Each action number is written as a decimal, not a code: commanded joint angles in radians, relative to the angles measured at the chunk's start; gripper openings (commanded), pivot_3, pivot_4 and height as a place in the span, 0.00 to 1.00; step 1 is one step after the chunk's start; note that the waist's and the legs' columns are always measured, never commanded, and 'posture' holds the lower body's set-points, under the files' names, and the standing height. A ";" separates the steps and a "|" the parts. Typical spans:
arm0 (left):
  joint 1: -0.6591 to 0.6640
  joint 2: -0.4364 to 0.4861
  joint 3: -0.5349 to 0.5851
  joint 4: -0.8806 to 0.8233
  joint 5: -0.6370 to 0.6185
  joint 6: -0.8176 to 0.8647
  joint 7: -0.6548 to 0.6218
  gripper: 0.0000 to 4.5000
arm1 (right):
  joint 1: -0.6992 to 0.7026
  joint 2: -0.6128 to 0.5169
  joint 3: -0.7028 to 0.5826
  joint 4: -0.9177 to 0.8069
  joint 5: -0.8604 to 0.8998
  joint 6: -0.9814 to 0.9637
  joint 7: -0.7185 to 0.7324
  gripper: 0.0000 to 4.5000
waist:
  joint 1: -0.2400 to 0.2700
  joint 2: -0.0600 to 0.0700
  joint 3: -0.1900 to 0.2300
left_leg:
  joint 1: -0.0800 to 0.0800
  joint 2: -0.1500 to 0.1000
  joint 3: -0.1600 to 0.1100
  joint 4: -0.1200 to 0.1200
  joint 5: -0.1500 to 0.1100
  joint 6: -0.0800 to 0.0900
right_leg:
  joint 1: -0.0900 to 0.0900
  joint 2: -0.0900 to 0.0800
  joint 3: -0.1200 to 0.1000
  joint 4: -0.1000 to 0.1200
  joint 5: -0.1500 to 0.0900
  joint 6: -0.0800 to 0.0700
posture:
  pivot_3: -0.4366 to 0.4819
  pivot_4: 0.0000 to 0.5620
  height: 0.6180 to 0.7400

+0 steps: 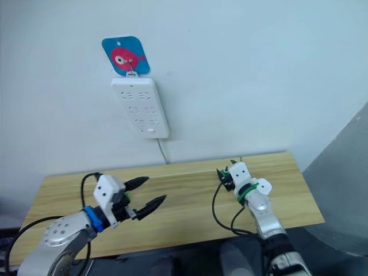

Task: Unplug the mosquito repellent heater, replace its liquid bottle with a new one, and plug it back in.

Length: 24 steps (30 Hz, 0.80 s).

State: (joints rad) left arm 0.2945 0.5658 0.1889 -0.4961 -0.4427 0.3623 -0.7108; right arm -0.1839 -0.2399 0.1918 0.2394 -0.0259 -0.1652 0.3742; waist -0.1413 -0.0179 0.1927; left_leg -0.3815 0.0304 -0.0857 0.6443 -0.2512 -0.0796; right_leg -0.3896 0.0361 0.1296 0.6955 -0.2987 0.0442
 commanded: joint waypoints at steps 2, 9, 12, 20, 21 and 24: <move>0.081 0.005 0.117 0.023 -0.009 -0.077 -0.022 1.00 | 0.091 -0.098 0.072 -0.437 0.056 0.246 0.161 0.74 | 0.007 -0.002 0.027 | 0.001 0.000 0.000 0.000 0.000 0.000 | 0.000 -0.001 0.000 0.000 -0.002 -0.004 | 0.40 0.45 1.00; 0.131 0.009 0.187 0.168 0.035 -0.110 -0.005 1.00 | 0.118 -0.256 0.177 -0.798 0.079 0.529 0.314 0.74 | 0.032 -0.009 0.086 | -0.004 0.001 0.003 0.000 0.000 -0.001 | -0.006 -0.003 0.003 0.001 -0.006 -0.010 | 0.39 0.59 1.00; 0.060 -0.002 0.202 0.294 0.062 -0.145 0.036 1.00 | 0.094 -0.281 0.205 -0.880 0.094 0.615 0.338 0.74 | 0.049 -0.010 0.105 | -0.015 0.000 0.003 0.000 0.000 -0.001 | -0.018 -0.003 0.002 0.001 -0.003 -0.003 | 0.39 0.64 1.00; -0.091 0.035 0.143 0.535 0.123 -0.201 -0.002 1.00 | 0.025 -0.294 0.219 -0.987 0.123 0.772 0.344 0.74 | 0.061 -0.011 0.145 | -0.021 0.000 0.001 0.000 -0.001 -0.003 | -0.022 -0.005 -0.002 0.000 -0.001 0.001 | 0.36 0.72 1.00; -0.126 0.043 0.128 0.586 0.136 -0.206 -0.012 1.00 | 0.020 -0.297 0.218 -0.996 0.129 0.791 0.347 0.74 | 0.061 -0.010 0.151 | -0.021 0.001 0.001 -0.001 -0.002 -0.004 | -0.022 -0.006 -0.002 0.000 -0.001 0.001 | 0.35 0.73 1.00; -0.190 0.071 0.102 0.696 0.183 -0.268 -0.026 1.00 | 0.015 -0.309 0.216 -1.026 0.146 0.834 0.350 0.74 | 0.059 -0.010 0.165 | -0.021 0.001 0.001 0.000 -0.001 -0.004 | -0.022 -0.006 -0.003 0.000 -0.001 0.001 | 0.33 0.74 1.00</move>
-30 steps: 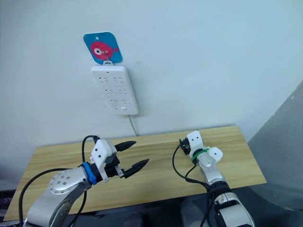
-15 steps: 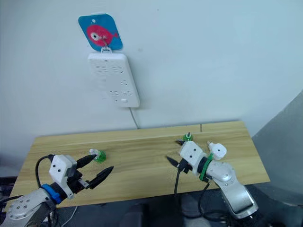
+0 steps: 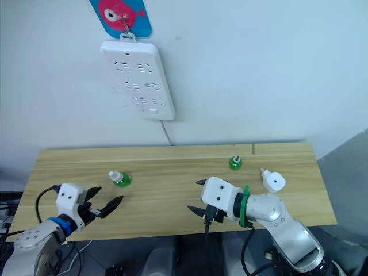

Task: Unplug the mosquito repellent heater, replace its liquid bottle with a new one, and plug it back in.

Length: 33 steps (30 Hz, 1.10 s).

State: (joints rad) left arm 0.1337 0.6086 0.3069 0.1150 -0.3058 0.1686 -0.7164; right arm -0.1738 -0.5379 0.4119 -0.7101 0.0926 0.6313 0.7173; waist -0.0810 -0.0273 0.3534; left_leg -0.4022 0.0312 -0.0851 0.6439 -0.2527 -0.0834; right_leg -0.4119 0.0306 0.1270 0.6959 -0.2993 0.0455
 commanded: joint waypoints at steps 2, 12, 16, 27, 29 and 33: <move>-0.069 0.035 -0.027 0.139 0.063 -0.104 -0.027 1.00 | 0.005 -0.021 -0.002 -0.095 0.036 0.057 0.006 0.74 | -0.002 -0.002 0.006 | 0.000 0.000 0.000 0.000 0.000 0.000 | 0.000 0.000 0.000 0.000 0.000 0.000 | 0.32 0.74 1.00; -0.204 0.011 -0.101 0.269 0.109 -0.181 -0.031 1.00 | -0.014 -0.031 -0.011 -0.139 0.084 0.137 -0.010 0.74 | -0.003 -0.003 0.021 | -0.008 0.000 0.001 0.001 0.000 0.000 | -0.009 -0.001 0.000 0.001 0.000 0.000 | 0.31 0.76 1.00; -0.246 0.003 -0.118 0.325 0.124 -0.207 -0.029 1.00 | -0.015 -0.032 -0.012 -0.149 0.096 0.155 -0.018 0.74 | -0.003 -0.003 0.023 | -0.009 0.000 0.000 0.001 0.000 0.000 | -0.009 -0.002 -0.001 0.001 0.000 0.000 | 0.31 0.77 1.00; -0.203 0.011 -0.108 0.310 0.114 -0.225 -0.064 0.66 | -0.023 -0.029 -0.003 -0.164 0.118 0.181 -0.052 0.75 | -0.006 -0.003 0.024 | -0.009 0.000 0.000 0.000 0.000 -0.001 | -0.009 -0.003 -0.001 0.000 0.000 0.001 | 0.31 0.75 1.00; -0.190 0.016 -0.108 0.309 0.115 -0.229 -0.069 0.52 | -0.030 -0.023 -0.004 -0.160 0.117 0.184 -0.061 0.75 | -0.006 -0.003 0.024 | -0.009 0.000 0.000 0.000 0.000 -0.001 | -0.009 -0.003 -0.001 0.000 0.000 0.001 | 0.31 0.75 1.00; -0.197 0.015 -0.113 0.302 0.116 -0.245 -0.071 0.50 | -0.035 -0.020 -0.009 -0.154 0.121 0.183 -0.069 0.75 | -0.006 -0.002 0.024 | -0.009 0.000 0.000 0.000 0.000 -0.001 | -0.009 -0.005 -0.001 0.000 0.000 0.001 | 0.32 0.73 1.00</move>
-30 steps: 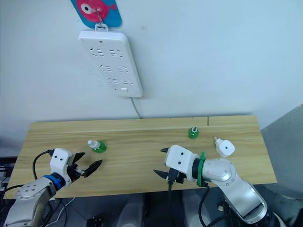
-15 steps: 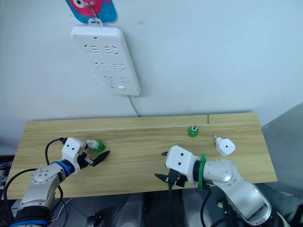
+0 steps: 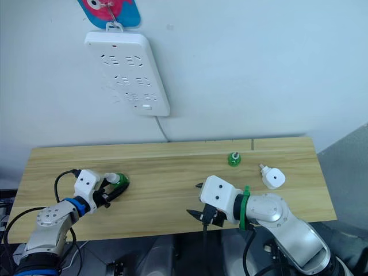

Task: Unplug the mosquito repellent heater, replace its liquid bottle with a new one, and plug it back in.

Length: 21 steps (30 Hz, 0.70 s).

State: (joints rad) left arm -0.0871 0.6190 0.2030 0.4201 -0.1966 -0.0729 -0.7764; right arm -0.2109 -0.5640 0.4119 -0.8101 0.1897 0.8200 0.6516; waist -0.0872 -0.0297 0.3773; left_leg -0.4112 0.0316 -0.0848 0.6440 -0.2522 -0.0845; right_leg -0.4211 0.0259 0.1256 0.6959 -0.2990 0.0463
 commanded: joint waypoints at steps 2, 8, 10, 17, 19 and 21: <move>0.024 0.012 -0.009 -0.033 -0.001 -0.004 -0.025 0.50 | 0.005 0.007 -0.020 -0.054 0.033 -0.005 -0.005 0.75 | 0.000 0.000 0.000 | 0.000 0.000 0.000 0.000 0.000 0.000 | 0.000 0.000 0.000 0.000 0.000 0.000 | 0.31 0.71 1.00; 0.029 0.051 -0.070 -0.360 -0.088 0.127 -0.154 0.50 | 0.003 -0.012 -0.111 -0.042 0.120 -0.017 0.037 0.75 | 0.005 -0.001 -0.001 | -0.006 0.001 -0.003 0.000 0.003 -0.005 | -0.003 -0.004 -0.004 -0.001 0.000 0.001 | 0.32 0.63 1.00; 0.014 0.063 -0.113 -0.487 -0.137 0.238 -0.186 0.50 | -0.026 -0.024 -0.141 -0.015 0.151 -0.026 0.068 0.75 | 0.005 -0.002 -0.001 | -0.008 -0.001 -0.006 0.001 0.003 -0.005 | -0.002 -0.006 -0.006 -0.002 0.001 0.002 | 0.31 0.59 1.00; -0.120 0.107 -0.228 -0.649 -0.213 0.463 -0.282 0.50 | -0.119 -0.046 -0.244 0.049 0.304 0.012 0.153 0.78 | -0.008 -0.005 -0.012 | -0.008 -0.003 -0.009 0.001 0.003 -0.005 | 0.000 -0.009 -0.011 -0.003 0.005 -0.002 | 0.30 0.44 1.00; -0.158 0.128 -0.258 -0.657 -0.221 0.486 -0.334 0.50 | -0.137 -0.038 -0.282 0.060 0.367 0.057 0.147 0.86 | -0.012 -0.005 -0.021 | -0.009 -0.003 -0.012 0.001 0.004 -0.005 | -0.001 -0.009 -0.014 -0.002 0.005 -0.003 | 0.30 0.40 1.00; -0.189 0.141 -0.285 -0.645 -0.203 0.464 -0.371 0.50 | -0.159 -0.038 -0.293 0.065 0.412 0.104 0.138 0.99 | -0.015 -0.005 -0.034 | -0.011 -0.003 -0.016 0.001 0.004 -0.005 | -0.002 -0.009 -0.018 -0.002 0.005 -0.003 | 0.29 0.36 1.00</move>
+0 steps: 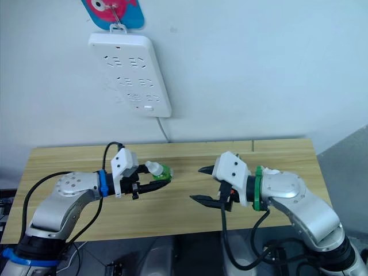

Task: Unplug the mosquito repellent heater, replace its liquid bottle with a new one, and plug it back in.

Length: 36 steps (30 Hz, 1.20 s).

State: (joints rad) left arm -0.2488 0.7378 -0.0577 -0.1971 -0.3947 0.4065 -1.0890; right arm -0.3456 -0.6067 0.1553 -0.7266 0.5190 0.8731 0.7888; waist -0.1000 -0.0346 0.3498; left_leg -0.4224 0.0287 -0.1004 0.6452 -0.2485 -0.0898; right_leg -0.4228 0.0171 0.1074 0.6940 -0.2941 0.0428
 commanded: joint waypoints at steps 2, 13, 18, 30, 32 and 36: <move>-0.065 0.034 -0.060 -0.031 0.013 -0.035 -0.101 0.50 | -0.069 0.020 -0.020 -0.013 0.107 0.092 -0.024 1.00 | -0.009 0.000 -0.022 | -0.002 0.000 -0.004 0.000 0.000 0.000 | 0.000 0.000 -0.005 -0.002 0.000 0.000 | 0.28 0.32 1.00; -0.234 0.045 -0.164 -0.025 0.066 0.009 -0.180 0.50 | -0.275 0.136 0.132 0.123 0.069 0.165 -0.125 1.00 | -0.036 0.001 -0.075 | -0.004 -0.003 -0.009 0.001 0.003 -0.001 | 0.001 0.000 -0.009 -0.001 0.001 -0.002 | 0.26 0.26 1.00; -0.269 0.050 -0.173 -0.018 0.072 0.025 -0.196 0.50 | -0.315 0.160 0.180 0.159 0.038 0.141 -0.125 1.00 | -0.050 0.001 -0.083 | -0.003 -0.003 -0.009 0.001 0.004 -0.002 | 0.001 0.000 -0.009 0.002 0.001 -0.002 | 0.27 0.24 1.00; -0.297 0.055 -0.159 -0.007 0.080 0.020 -0.220 0.50 | -0.308 0.203 0.212 0.225 0.001 0.076 -0.112 0.41 | -0.070 0.002 -0.122 | -0.002 -0.003 -0.011 0.002 0.008 -0.001 | 0.001 0.000 -0.010 0.005 0.002 -0.003 | 0.28 0.21 1.00; -0.290 0.055 -0.158 -0.006 0.083 0.013 -0.221 0.50 | -0.303 0.209 0.208 0.229 0.003 0.069 -0.109 0.25 | -0.070 0.002 -0.128 | -0.001 -0.003 -0.011 0.002 0.008 -0.001 | 0.002 0.001 -0.010 0.006 0.002 -0.003 | 0.28 0.20 1.00; -0.272 0.043 -0.150 -0.003 0.079 -0.002 -0.212 0.50 | -0.298 0.209 0.208 0.232 -0.003 0.058 -0.094 0.25 | -0.070 0.002 -0.134 | 0.001 -0.004 -0.010 0.002 0.008 0.000 | 0.003 0.002 -0.010 0.008 0.002 -0.004 | 0.29 0.19 1.00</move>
State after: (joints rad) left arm -0.5275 0.7822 -0.2316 -0.1864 -0.3112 0.4297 -1.3100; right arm -0.6466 -0.4078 0.3757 -0.4755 0.5001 0.9653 0.6756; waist -0.1699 -0.0325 0.2155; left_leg -0.4210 0.0249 -0.1108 0.6468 -0.2400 -0.0893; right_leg -0.4200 0.0190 0.0979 0.7025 -0.2923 0.0390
